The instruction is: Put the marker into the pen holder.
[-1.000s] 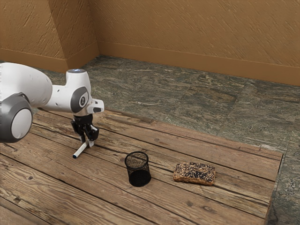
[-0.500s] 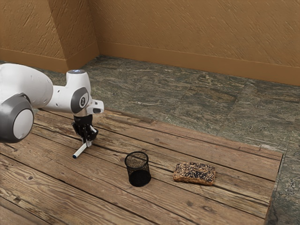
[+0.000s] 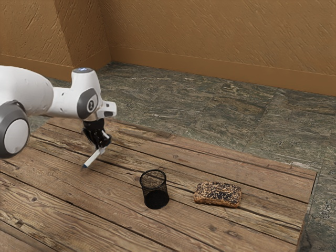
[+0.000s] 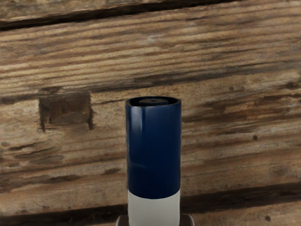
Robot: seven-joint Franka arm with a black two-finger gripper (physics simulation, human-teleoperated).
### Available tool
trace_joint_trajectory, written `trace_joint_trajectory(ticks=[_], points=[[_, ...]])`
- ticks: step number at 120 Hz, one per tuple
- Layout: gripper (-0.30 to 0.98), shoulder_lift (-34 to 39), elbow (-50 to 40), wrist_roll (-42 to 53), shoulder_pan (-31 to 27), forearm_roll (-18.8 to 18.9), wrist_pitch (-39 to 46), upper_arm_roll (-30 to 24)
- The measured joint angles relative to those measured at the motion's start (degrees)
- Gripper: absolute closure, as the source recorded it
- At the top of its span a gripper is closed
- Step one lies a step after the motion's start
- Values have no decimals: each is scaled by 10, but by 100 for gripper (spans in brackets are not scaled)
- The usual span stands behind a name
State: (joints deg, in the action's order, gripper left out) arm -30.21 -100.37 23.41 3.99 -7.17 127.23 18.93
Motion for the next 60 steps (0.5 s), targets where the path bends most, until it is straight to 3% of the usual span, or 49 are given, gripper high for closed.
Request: trace_joint_trajectory(ticks=[13, 49, 60], points=[[72, 74, -52, -1, 1, 2, 51, -25], [73, 354, -315, -4, 17, 3, 318, -166], [73, 398, -356, -3, 5, 2, 364, -194]])
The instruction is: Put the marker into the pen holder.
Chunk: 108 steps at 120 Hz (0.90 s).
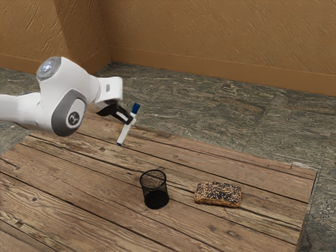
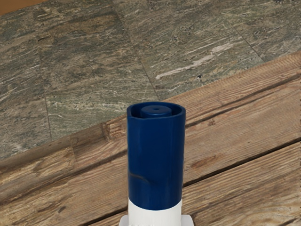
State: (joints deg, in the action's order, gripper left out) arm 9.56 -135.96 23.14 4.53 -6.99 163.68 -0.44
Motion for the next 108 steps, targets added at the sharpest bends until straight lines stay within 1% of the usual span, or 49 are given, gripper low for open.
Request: trace_joint_trajectory(ticks=[12, 26, 50, 63, 73, 87, 108], points=[[73, 8, -22, 2, -3, -3, 37, -31], [73, 2, -28, 5, -4, -6, 63, -60], [73, -45, -30, 8, -5, -10, 96, -89], [73, -47, -47, 10, -6, -18, 108, -106], [73, -45, -57, 12, -5, -32, 115, -124], [73, -51, -62, 14, -1, -41, 121, -131], [73, -74, -63, 16, -7, -46, 127, -132]])
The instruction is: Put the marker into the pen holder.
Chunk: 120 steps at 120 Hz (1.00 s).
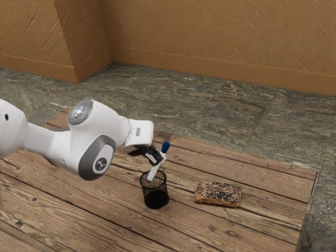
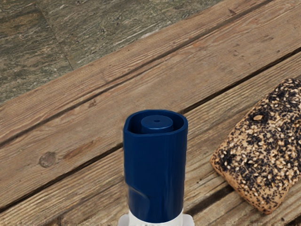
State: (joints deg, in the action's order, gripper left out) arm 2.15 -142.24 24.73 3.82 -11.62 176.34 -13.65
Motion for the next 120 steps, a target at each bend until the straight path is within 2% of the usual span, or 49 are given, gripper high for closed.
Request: trace_joint_trajectory(ticks=[14, 36, 56, 68, 92, 103, 112, 120], points=[[72, -9, 0, 1, -1, -1, 3, -1], [35, -8, 0, 0, 1, -1, 2, 1], [16, -7, 13, -2, 9, -5, -28, 8], [10, -11, 105, -4, 53, -2, -170, 63], [4, -45, 410, -32, 85, 72, -543, 143], [3, -71, 495, -50, 44, 95, -666, 162], [2, -79, 520, -63, -1, 106, -734, 175], [1, -78, 526, -74, -15, 111, -776, 182]])
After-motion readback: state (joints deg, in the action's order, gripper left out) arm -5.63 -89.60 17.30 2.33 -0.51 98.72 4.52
